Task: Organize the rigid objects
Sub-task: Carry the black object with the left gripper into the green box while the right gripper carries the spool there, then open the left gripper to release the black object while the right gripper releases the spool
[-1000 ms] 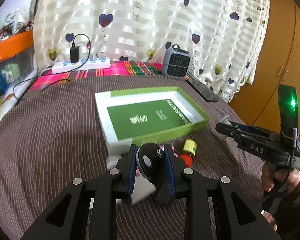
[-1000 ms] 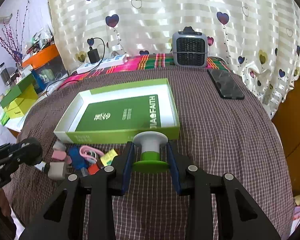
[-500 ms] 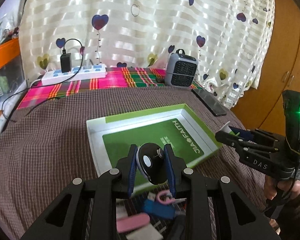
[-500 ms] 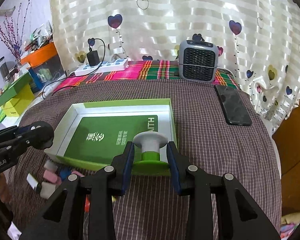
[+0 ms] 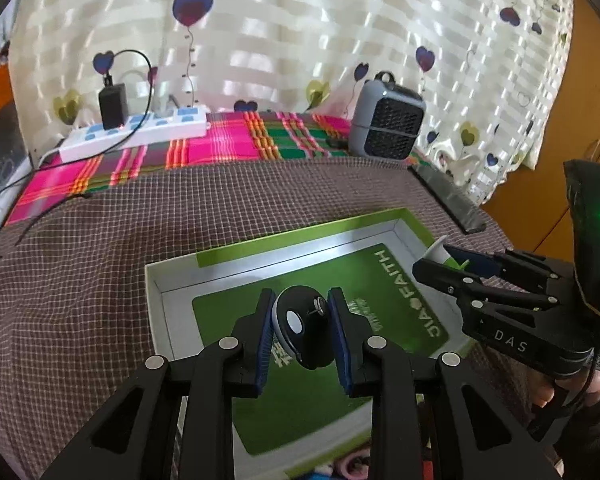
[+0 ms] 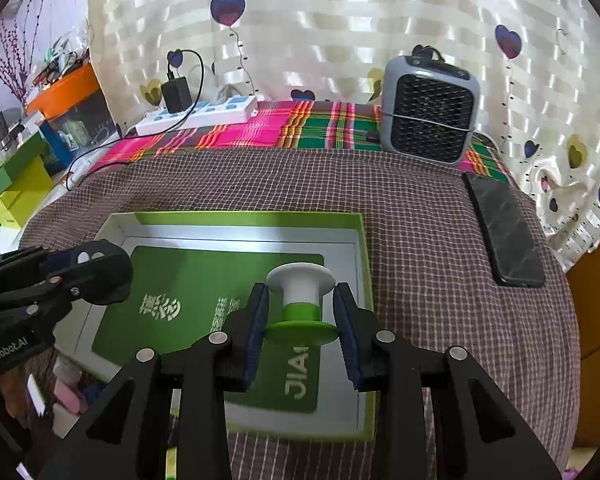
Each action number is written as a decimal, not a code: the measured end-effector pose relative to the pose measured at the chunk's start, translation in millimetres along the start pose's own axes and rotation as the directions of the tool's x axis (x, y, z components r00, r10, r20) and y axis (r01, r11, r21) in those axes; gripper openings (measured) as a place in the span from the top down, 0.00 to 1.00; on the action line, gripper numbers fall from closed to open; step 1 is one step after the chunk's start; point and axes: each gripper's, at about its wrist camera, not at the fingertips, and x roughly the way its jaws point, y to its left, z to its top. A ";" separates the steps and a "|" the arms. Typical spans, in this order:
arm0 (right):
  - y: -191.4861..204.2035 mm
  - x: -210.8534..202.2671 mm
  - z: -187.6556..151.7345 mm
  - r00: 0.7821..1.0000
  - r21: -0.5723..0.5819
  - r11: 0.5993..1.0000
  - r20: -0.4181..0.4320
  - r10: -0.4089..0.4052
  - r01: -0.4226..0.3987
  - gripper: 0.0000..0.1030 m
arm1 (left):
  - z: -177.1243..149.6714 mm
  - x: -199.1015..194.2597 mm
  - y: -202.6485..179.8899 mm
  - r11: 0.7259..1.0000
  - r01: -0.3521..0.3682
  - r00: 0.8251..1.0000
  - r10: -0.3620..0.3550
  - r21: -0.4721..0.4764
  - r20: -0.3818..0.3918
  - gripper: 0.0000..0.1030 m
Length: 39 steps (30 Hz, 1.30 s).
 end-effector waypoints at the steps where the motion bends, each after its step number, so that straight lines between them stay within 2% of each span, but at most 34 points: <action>1: 0.3 4.3 1.6 1.000 -0.002 1.000 -0.007 0.000 0.000 0.66 | 1.0 3.5 1.5 1.000 -0.010 1.000 0.010 -0.002 -0.001 0.75; 12: 1.6 33.3 8.6 0.998 -0.037 0.999 -0.060 -0.011 0.009 0.66 | 3.2 26.5 7.9 0.999 -0.033 0.998 0.033 0.001 -0.045 0.75; 14: 1.5 36.5 7.9 0.998 -0.042 0.999 -0.065 -0.014 0.012 0.66 | 3.7 28.2 9.0 1.000 -0.020 0.998 0.020 -0.009 -0.051 0.75; 30: 6.9 45.7 9.3 0.996 -0.086 0.996 -0.079 -0.032 0.025 0.66 | 0.8 42.0 11.6 0.999 -0.033 0.993 0.032 -0.002 -0.117 0.75; 39: 7.0 45.6 9.0 0.997 -0.080 0.997 -0.075 -0.023 0.017 0.66 | 0.5 39.7 8.1 0.999 -0.040 0.993 0.041 0.009 -0.112 0.73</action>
